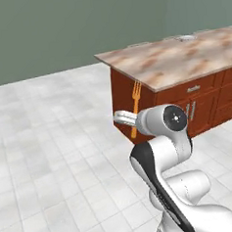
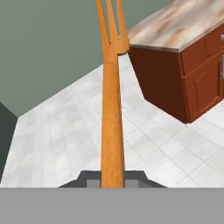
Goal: Take the fork and place it on the left side of the plate. Then take the spoon and place it on the right side of the plate. Make sure they're directly next to the plate.
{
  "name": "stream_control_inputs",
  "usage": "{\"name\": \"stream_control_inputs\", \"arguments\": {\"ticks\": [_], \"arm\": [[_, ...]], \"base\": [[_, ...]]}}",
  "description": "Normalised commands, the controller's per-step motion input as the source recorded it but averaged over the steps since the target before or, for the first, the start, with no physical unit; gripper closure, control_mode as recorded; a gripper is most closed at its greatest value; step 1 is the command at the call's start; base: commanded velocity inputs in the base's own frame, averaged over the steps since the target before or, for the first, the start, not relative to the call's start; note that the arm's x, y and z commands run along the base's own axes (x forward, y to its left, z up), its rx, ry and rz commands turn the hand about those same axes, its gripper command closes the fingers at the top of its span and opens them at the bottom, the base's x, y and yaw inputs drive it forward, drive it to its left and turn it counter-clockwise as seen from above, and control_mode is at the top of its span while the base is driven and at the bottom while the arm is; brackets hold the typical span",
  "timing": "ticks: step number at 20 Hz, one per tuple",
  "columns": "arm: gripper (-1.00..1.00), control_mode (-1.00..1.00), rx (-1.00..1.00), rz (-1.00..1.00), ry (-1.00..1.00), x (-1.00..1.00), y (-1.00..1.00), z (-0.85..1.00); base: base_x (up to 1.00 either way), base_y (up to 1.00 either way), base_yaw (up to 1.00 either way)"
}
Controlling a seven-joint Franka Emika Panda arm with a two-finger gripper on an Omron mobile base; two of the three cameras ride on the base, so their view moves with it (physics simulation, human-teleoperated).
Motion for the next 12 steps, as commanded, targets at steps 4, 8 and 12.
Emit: {"name": "stream_control_inputs", "arguments": {"ticks": [4, 8, 12], "arm": [[1.0, 1.0, 0.0, 0.0, 0.0, 0.0, 0.0, 0.0], [1.0, 1.0, 0.0, 0.0, 0.0, 0.0, 0.0, 0.0], [1.0, 1.0, 0.0, 0.0, 0.0, 0.0, 0.0, 0.0]], "base": [[1.0, 0.27, -0.39], [1.0, 0.44, -0.38], [1.0, 0.66, -0.35]]}}
